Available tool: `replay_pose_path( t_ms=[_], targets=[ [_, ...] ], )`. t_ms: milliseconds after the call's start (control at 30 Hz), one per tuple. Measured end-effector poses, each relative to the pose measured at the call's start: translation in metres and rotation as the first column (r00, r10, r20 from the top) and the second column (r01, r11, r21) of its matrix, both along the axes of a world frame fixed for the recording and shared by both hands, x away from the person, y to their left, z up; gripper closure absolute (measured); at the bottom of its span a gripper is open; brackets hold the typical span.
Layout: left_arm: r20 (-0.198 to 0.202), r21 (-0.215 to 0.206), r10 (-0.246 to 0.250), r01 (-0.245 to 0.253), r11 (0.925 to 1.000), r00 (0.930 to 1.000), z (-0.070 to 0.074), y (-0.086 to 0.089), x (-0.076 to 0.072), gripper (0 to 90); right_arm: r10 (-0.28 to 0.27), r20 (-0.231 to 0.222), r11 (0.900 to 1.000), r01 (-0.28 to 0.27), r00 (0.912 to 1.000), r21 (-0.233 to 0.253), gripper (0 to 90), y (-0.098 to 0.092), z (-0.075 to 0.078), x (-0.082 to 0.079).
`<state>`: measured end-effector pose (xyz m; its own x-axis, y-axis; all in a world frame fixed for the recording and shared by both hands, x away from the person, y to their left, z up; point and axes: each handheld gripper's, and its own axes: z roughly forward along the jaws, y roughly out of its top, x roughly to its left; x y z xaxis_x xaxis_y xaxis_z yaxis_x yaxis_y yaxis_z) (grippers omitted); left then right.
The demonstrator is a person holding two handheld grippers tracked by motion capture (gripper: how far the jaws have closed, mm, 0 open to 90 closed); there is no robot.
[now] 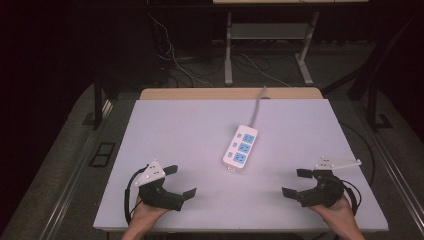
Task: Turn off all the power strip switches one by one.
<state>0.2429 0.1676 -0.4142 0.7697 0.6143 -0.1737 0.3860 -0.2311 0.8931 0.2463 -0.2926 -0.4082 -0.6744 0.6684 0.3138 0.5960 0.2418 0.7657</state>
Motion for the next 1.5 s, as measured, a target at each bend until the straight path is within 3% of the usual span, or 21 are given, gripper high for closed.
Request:
replay_pose_path(
  t_ms=[733,1500],
  targets=[
    [-0.012,0.009,-0.004,0.004,0.9999,0.9999,-0.003,-0.001,0.001,0.0,0.069,-0.038,0.996,-0.071,0.9969,-0.050,0.7,0.016,0.013,0.018],
    [-0.017,0.004,-0.002,0.002,1.0000,0.9999,-0.004,0.000,0.002,0.0,0.125,-0.037,0.988,-0.128,0.9914,-0.082,0.7,0.030,0.037,0.039]
  ],
)
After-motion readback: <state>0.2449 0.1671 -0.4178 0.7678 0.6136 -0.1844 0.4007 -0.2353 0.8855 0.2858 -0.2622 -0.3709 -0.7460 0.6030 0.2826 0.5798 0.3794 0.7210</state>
